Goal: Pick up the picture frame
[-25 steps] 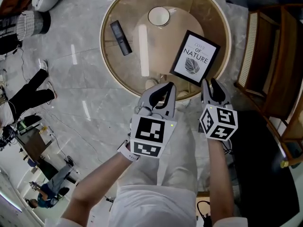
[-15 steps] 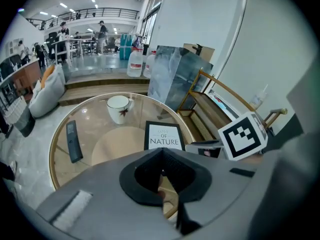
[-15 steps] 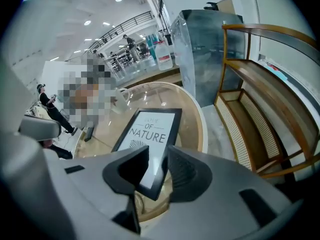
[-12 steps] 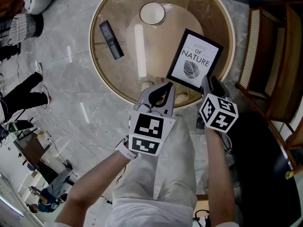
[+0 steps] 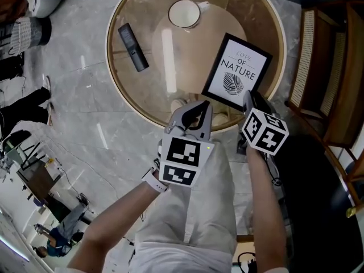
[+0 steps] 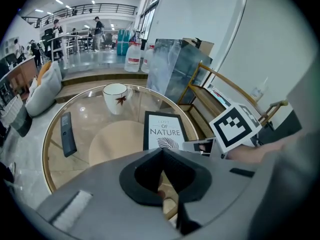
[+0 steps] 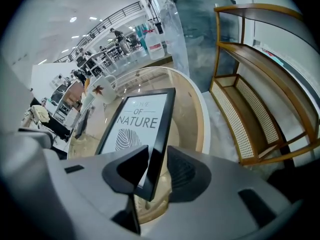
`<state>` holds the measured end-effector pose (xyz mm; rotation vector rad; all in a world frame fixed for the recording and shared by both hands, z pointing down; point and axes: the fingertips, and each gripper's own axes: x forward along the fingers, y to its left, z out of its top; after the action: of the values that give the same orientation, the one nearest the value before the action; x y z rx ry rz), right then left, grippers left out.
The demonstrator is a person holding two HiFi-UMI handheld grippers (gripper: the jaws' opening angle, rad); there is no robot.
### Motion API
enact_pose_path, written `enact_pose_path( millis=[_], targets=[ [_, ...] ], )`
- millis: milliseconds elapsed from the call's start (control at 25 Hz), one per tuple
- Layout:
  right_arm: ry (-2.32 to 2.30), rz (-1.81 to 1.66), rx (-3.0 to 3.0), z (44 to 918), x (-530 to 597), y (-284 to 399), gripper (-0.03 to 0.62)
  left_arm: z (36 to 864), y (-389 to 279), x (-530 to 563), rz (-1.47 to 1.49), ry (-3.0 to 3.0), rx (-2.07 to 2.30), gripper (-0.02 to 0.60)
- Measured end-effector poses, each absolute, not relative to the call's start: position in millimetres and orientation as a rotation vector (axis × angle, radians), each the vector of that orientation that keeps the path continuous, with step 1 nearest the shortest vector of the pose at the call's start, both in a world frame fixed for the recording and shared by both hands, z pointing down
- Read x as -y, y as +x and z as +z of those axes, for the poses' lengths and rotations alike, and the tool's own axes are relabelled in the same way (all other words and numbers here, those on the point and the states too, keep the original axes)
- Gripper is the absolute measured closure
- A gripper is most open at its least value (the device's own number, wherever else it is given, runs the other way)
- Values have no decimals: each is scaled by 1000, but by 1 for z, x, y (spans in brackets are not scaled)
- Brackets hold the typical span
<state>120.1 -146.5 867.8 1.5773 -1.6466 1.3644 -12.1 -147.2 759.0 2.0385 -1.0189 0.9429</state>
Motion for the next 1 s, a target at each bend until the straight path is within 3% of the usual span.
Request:
enact_pose_path(
  millis=[320, 1000],
  targets=[
    [1563, 1489, 1612, 868, 146, 121, 531, 748, -13, 133, 958, 2041, 995, 591],
    [1571, 1430, 1679, 789, 133, 121, 536, 668, -20, 135, 939, 2086, 1059, 591]
  ],
)
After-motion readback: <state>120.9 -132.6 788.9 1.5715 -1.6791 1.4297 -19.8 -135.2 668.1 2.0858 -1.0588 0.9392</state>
